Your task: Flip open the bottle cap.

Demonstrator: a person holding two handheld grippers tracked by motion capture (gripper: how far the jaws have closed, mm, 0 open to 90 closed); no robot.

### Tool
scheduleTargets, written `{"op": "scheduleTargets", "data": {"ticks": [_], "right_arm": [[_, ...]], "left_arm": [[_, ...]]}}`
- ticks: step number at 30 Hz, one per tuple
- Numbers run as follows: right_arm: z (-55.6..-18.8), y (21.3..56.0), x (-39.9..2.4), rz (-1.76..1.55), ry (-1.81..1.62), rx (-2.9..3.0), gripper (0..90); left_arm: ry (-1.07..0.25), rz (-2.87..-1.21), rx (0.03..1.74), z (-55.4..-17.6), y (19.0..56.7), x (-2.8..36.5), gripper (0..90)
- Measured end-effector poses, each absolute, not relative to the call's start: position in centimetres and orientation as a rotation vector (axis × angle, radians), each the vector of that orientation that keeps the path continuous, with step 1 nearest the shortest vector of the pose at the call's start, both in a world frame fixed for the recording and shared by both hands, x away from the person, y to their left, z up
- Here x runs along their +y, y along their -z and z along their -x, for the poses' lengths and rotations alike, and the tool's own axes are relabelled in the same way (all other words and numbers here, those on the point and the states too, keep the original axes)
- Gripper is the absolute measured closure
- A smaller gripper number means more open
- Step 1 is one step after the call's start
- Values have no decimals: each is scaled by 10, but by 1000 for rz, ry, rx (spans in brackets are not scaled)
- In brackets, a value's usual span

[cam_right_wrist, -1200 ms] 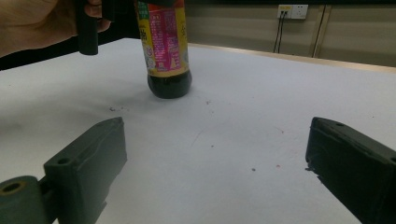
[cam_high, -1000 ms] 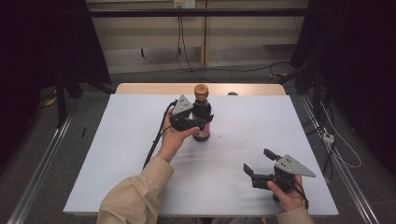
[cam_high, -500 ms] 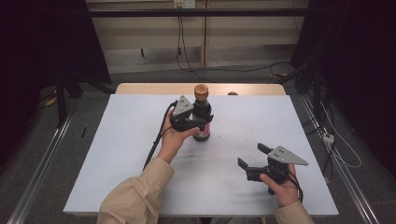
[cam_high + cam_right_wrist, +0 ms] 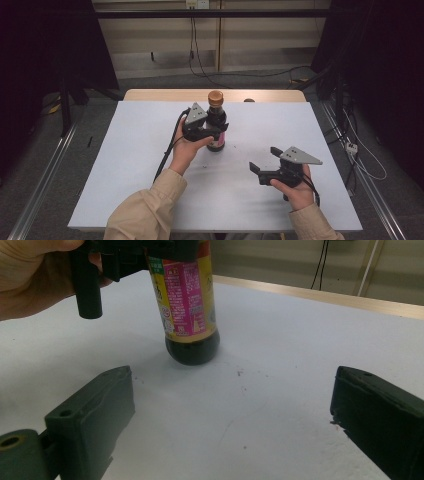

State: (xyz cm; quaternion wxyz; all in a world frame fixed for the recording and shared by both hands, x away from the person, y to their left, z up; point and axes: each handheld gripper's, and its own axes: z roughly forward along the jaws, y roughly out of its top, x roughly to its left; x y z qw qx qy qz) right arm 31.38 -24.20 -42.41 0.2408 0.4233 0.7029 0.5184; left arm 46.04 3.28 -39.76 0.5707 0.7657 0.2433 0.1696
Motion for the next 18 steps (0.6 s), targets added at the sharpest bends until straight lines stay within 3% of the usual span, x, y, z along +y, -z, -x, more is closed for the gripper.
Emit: {"op": "scheduleTargets", "data": {"ticks": [10, 18], "right_arm": [[-331, 401, -231, -1182, -1436, 1938, 82], [-345, 384, -229, -1195, -1451, 1908, 221]], "left_arm": [[-379, -1777, 586, -459, 401, 33, 278], [-378, -1780, 590, -459, 400, 33, 280]]}}
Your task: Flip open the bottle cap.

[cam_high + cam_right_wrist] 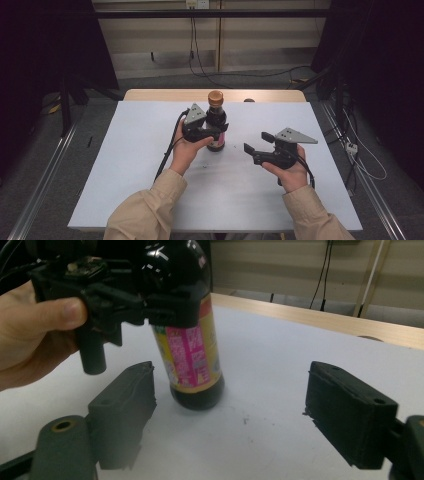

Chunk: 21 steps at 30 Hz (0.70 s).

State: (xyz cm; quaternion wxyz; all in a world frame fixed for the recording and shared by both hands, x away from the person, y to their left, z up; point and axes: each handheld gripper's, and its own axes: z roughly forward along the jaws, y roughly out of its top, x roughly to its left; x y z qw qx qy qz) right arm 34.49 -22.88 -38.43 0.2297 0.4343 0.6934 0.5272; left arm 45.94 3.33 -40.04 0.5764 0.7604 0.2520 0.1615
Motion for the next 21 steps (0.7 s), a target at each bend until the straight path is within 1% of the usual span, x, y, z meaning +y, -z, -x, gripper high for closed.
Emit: {"op": "scheduleTargets", "data": {"ticks": [3, 5, 7, 9, 14, 16, 21], "right_arm": [[-350, 378, -228, -1195, -1446, 1897, 284], [-354, 374, -226, -1176, -1465, 1922, 359], [-357, 371, -223, -1177, -1467, 1928, 397], [-361, 367, -220, -1162, -1468, 1936, 458], [-371, 356, -212, -1152, -1460, 1939, 525], [-375, 351, -210, -1148, -1470, 1942, 586], [-383, 342, -206, -1158, -1488, 1941, 674]], "left_arm": [[-375, -1778, 592, -460, 400, 33, 280], [-378, -1780, 591, -460, 401, 33, 280], [-378, -1778, 594, -459, 401, 33, 280], [-380, -1780, 593, -459, 400, 33, 280], [-378, -1779, 596, -459, 401, 33, 279], [-378, -1779, 597, -459, 400, 33, 280], [-377, -1778, 599, -459, 401, 33, 280]]}}
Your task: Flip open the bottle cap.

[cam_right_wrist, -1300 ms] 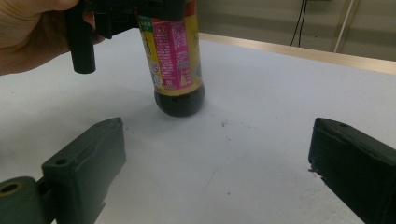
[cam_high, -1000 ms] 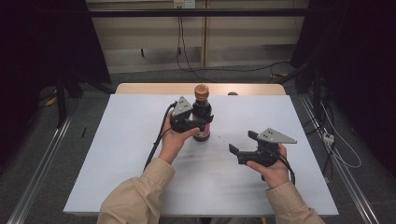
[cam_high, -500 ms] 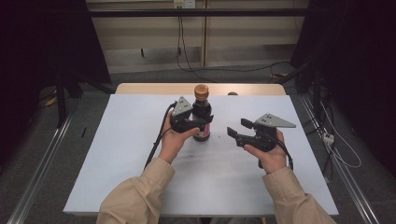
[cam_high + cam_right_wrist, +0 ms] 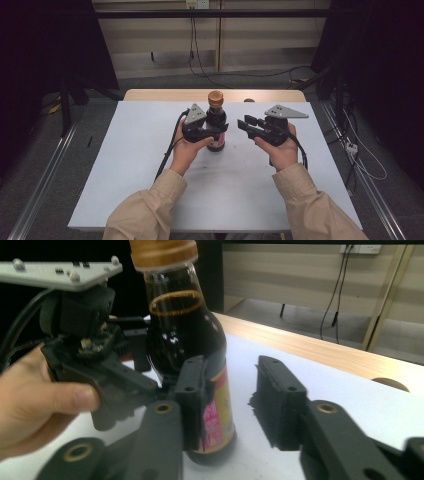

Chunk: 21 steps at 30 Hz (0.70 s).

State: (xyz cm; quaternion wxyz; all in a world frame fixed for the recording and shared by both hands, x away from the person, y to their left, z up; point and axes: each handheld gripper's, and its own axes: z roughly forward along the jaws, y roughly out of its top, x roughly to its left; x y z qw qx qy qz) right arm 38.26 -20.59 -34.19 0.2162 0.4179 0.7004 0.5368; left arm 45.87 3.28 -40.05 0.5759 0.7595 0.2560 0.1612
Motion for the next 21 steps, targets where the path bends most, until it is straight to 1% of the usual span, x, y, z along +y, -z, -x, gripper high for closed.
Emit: {"op": "scheduleTargets", "data": {"ticks": [14, 16, 21], "right_arm": [[-394, 330, -203, -1140, -1489, 1971, 884], [-395, 328, -202, -1130, -1495, 1975, 900], [-397, 322, -197, -1109, -1486, 1994, 900]], "left_arm": [[-381, -1776, 600, -458, 401, 33, 280], [-381, -1776, 600, -458, 401, 33, 280], [-380, -1780, 601, -458, 401, 33, 280]]}}
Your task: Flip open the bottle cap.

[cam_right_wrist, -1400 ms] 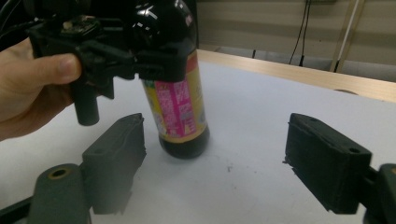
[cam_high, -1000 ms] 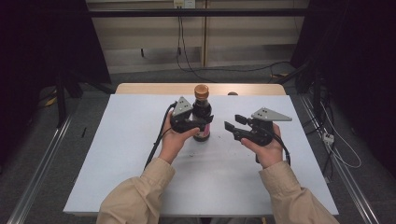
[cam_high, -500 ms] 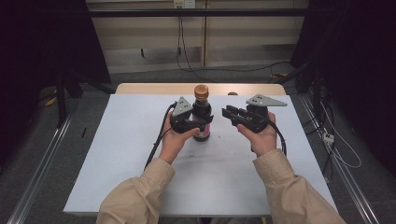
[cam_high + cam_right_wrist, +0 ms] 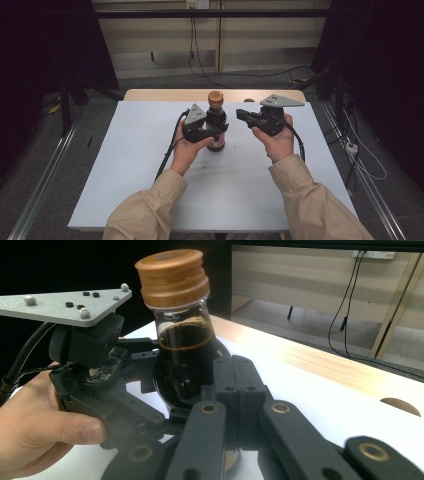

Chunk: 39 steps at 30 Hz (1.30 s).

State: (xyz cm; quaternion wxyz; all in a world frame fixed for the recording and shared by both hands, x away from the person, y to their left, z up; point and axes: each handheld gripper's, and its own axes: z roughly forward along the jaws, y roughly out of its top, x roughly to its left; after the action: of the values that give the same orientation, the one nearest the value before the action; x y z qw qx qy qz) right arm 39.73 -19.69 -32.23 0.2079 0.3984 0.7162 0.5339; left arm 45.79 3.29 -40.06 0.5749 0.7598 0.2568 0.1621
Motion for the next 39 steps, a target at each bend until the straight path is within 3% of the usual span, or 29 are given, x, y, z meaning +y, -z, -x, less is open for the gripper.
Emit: {"op": "scheduleTargets", "data": {"ticks": [39], "right_arm": [[-420, 298, -176, -1030, -1483, 2077, 900]], "left_arm": [[-382, -1777, 606, -457, 401, 32, 284]]}}
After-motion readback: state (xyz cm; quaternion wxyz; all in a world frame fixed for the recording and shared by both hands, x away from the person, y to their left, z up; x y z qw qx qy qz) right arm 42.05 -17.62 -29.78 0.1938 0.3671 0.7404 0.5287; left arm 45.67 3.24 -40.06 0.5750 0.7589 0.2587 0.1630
